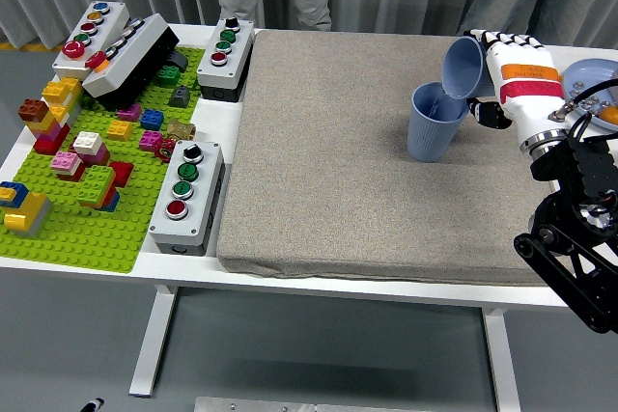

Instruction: Pick cup pour cup place

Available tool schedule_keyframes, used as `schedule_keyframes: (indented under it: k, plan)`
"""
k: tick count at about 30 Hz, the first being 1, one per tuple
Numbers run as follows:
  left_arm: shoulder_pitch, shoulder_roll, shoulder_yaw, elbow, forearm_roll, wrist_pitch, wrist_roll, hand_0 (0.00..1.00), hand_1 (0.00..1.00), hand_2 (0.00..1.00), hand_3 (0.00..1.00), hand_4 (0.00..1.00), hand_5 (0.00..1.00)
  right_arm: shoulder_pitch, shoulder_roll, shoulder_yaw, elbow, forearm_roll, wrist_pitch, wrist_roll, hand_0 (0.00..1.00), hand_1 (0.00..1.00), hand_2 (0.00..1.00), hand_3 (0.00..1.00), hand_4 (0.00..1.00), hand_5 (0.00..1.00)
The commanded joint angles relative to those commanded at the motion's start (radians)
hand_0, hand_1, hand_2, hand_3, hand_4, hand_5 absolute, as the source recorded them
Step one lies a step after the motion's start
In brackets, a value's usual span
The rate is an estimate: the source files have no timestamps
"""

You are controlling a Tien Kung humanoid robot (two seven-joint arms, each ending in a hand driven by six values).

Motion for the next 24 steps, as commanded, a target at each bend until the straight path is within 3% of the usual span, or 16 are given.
schedule_keyframes:
  k: [24]
  plan:
    - [-0.003,0.001,0.000,0.000,-0.001,0.000,-0.002,0.836,0.809,0.883,0.806,0.647,0.998,0.019,-0.021,-0.022,-0.002,-0.002,0.018,-0.002,0.869,0.736,0.658,0.699,0.811,0.193]
